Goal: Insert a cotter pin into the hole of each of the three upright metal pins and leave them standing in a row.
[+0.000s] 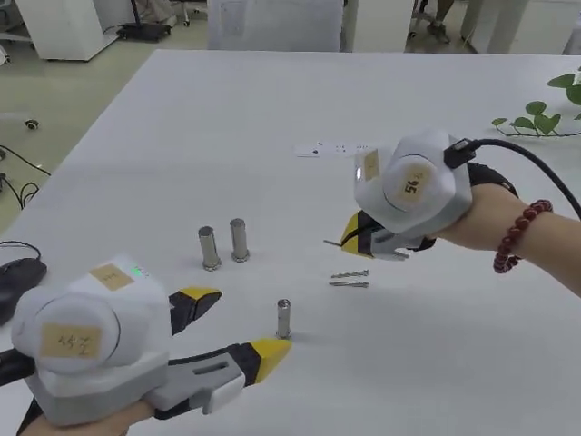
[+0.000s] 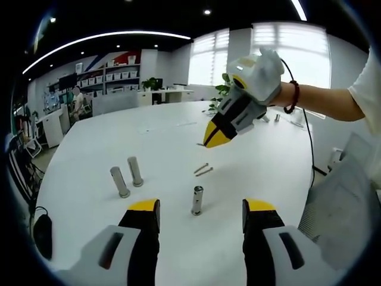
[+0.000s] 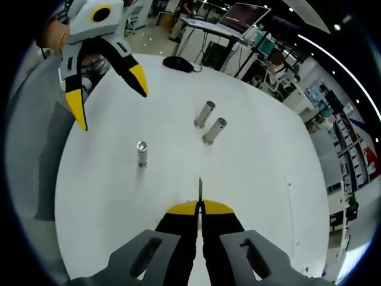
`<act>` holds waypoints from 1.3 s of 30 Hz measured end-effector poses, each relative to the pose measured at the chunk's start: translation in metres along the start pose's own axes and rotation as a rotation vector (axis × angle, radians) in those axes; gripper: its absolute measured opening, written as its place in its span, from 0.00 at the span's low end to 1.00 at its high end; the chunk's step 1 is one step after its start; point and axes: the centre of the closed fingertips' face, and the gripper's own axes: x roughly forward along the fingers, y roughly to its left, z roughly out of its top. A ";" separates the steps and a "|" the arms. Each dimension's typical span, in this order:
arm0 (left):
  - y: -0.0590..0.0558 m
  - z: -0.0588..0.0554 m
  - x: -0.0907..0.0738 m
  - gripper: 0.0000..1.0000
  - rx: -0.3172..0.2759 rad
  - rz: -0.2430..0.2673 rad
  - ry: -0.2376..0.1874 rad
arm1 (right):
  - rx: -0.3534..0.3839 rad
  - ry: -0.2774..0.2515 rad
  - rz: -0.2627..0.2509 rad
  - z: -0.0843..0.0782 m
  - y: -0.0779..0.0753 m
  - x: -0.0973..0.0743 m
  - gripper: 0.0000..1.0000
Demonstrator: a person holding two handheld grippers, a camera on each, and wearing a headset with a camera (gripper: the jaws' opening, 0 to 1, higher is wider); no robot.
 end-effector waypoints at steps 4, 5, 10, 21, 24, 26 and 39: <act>-0.006 0.002 0.000 0.50 -0.034 -0.022 -0.011 | -0.008 -0.024 0.006 0.006 0.011 -0.008 0.02; -0.006 0.002 0.000 0.49 -0.042 -0.022 -0.014 | -0.013 -0.027 0.006 0.007 0.013 -0.010 0.02; -0.012 0.005 -0.001 0.46 -0.070 -0.040 -0.024 | -0.045 -0.048 0.003 0.015 0.025 -0.018 0.02; -0.029 0.016 -0.003 0.34 -0.215 -0.116 -0.074 | -0.084 -0.110 0.044 0.035 0.054 -0.032 0.02; -0.032 0.018 -0.004 0.32 -0.252 -0.135 -0.086 | -0.102 -0.119 0.050 0.038 0.062 -0.034 0.02; -0.035 0.019 -0.004 0.29 -0.276 -0.147 -0.088 | -0.112 -0.124 0.060 0.039 0.067 -0.035 0.02; -0.044 0.013 -0.002 0.21 -0.425 -0.208 -0.060 | -0.167 -0.131 0.093 0.049 0.091 -0.034 0.02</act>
